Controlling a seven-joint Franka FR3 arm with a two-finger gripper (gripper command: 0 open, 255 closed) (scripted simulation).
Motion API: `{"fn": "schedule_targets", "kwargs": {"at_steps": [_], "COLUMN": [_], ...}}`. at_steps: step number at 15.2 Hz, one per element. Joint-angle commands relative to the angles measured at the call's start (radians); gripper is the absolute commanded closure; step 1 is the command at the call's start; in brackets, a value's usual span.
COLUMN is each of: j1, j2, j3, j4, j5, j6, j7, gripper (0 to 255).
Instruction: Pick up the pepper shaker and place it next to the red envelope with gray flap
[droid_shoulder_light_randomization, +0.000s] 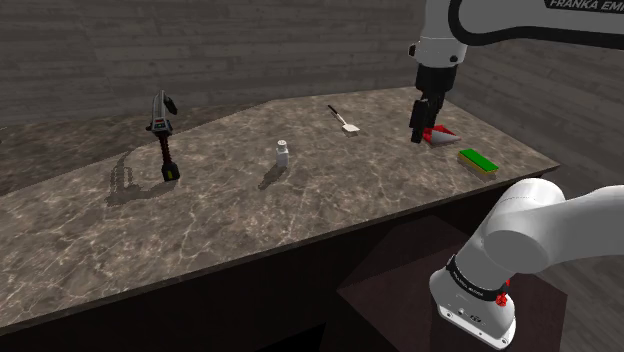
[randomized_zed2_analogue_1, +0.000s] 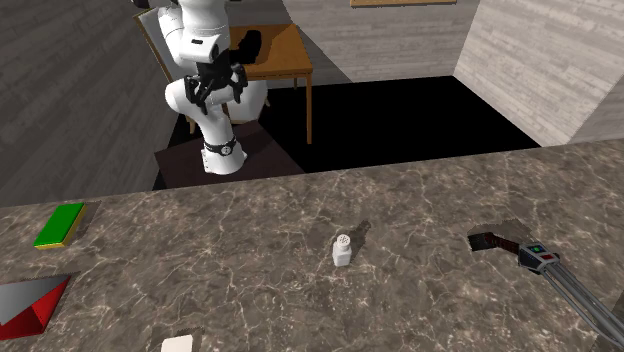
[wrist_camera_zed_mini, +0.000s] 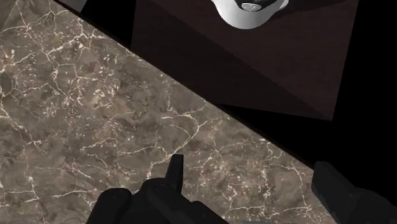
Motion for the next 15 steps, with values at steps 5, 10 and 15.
{"fn": "schedule_targets", "kwargs": {"at_steps": [5, 10, 15], "j1": [0.012, 0.025, 0.035], "j2": [0.159, 0.361, 0.563], "j3": [0.014, 0.031, 0.047], "j4": [0.058, 0.160, 0.294], "j5": [0.013, 0.025, 0.030], "j6": [0.091, 0.179, 0.236], "j7": [0.014, 0.029, 0.043], "gripper": [0, 0, 0]}}
